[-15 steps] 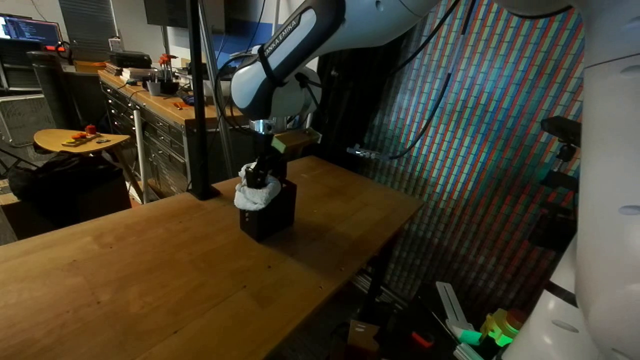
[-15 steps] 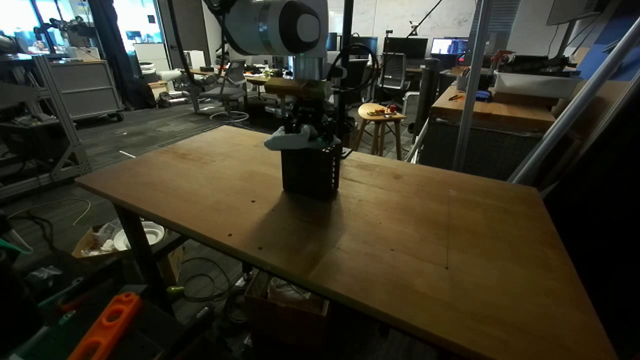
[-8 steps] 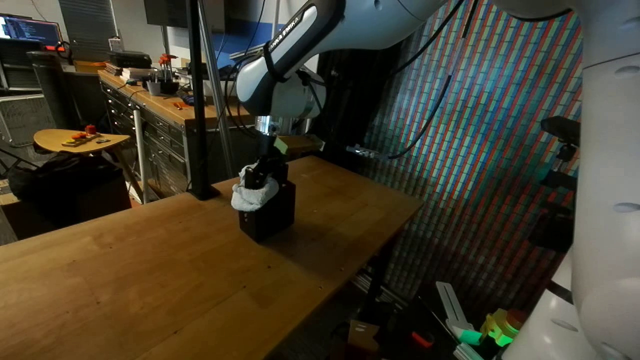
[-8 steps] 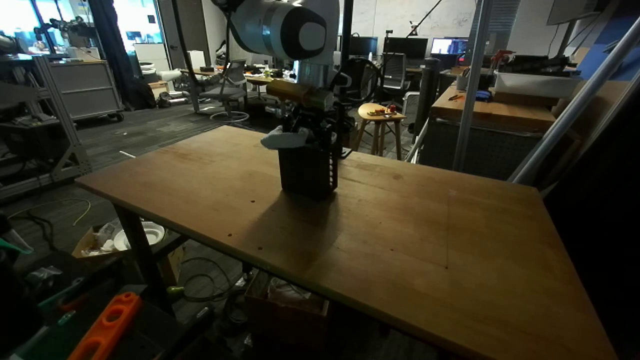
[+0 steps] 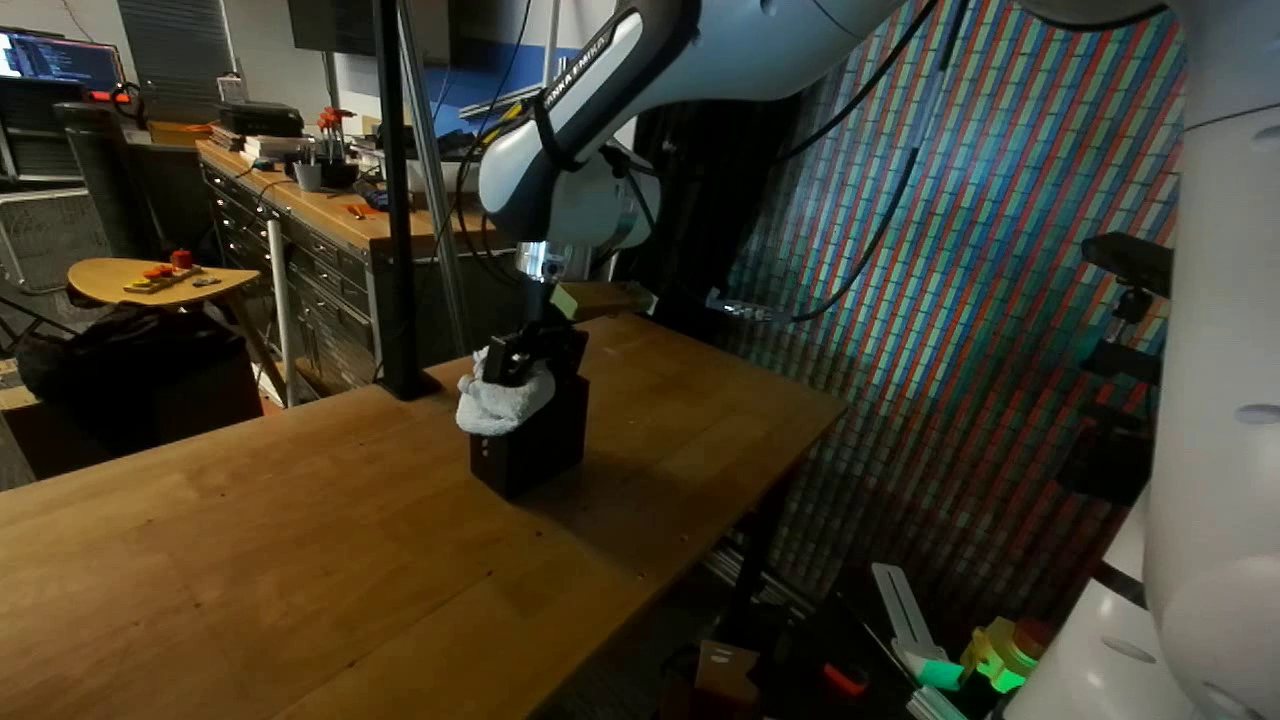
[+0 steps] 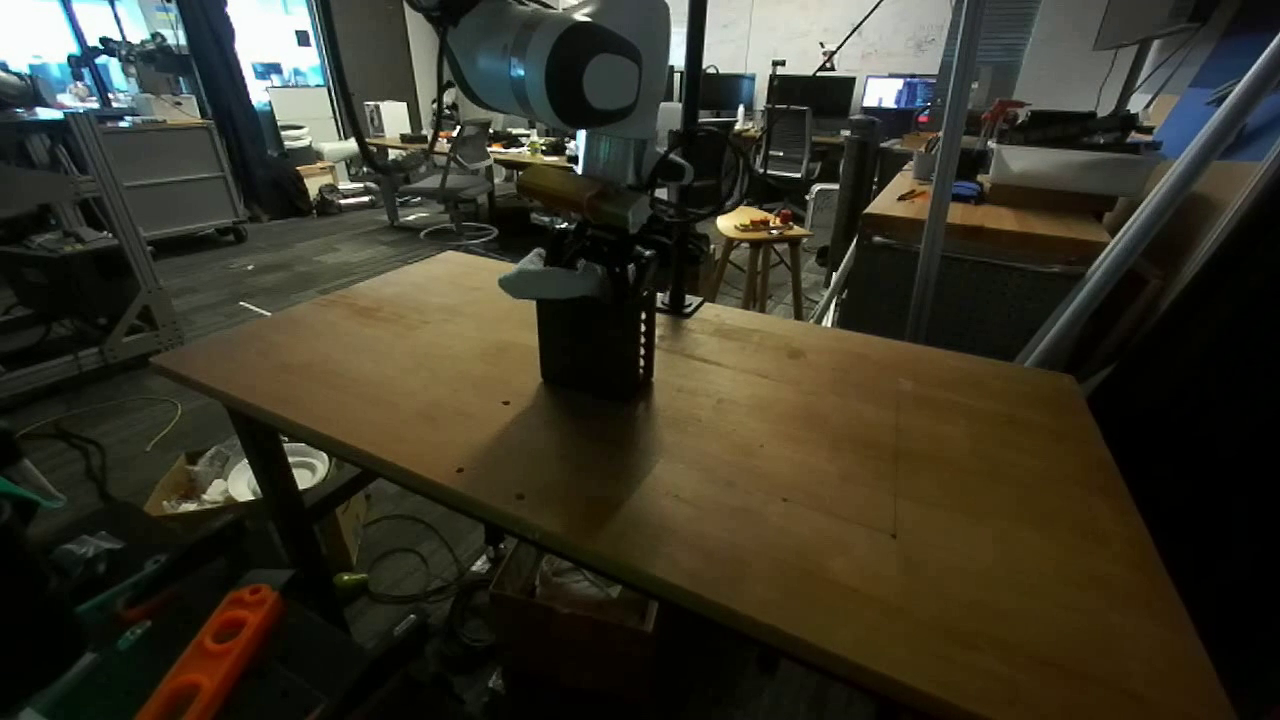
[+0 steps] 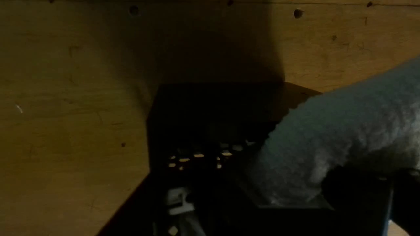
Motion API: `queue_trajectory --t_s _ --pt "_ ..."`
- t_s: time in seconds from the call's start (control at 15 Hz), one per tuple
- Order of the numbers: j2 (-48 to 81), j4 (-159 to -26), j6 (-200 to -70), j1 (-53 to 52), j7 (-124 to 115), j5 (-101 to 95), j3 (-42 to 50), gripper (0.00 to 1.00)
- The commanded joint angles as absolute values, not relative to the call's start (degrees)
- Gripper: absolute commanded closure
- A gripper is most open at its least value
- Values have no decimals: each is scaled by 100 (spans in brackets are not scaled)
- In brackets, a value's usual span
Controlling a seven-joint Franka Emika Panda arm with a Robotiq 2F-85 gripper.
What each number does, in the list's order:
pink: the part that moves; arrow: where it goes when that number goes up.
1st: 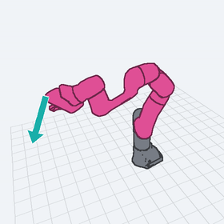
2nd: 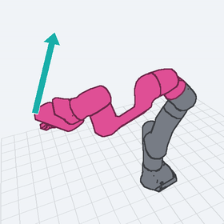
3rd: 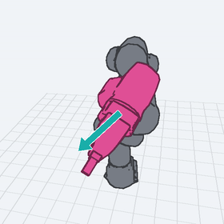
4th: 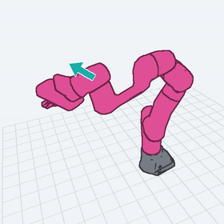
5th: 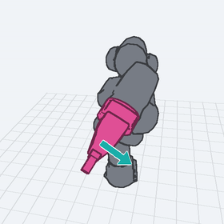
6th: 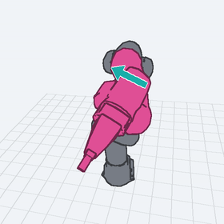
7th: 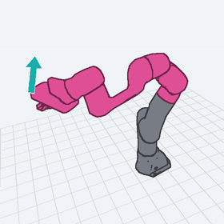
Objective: Pick up the towel from the table and put it in the small black basket.
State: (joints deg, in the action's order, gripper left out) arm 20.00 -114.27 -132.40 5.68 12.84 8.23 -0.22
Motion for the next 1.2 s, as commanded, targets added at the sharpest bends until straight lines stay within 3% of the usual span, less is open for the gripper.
queue_trajectory --t_s 0.0,0.27,0.53,1.13 --pt "1557 -11851 -13395 391 815 813 -46 7" --pt "1405 -11779 -13290 158 338 685 -50 0" --pt "1309 -11733 -13256 -43 -56 550 -47 7" --pt "1125 -11631 -12926 -235 -631 -127 30 0"
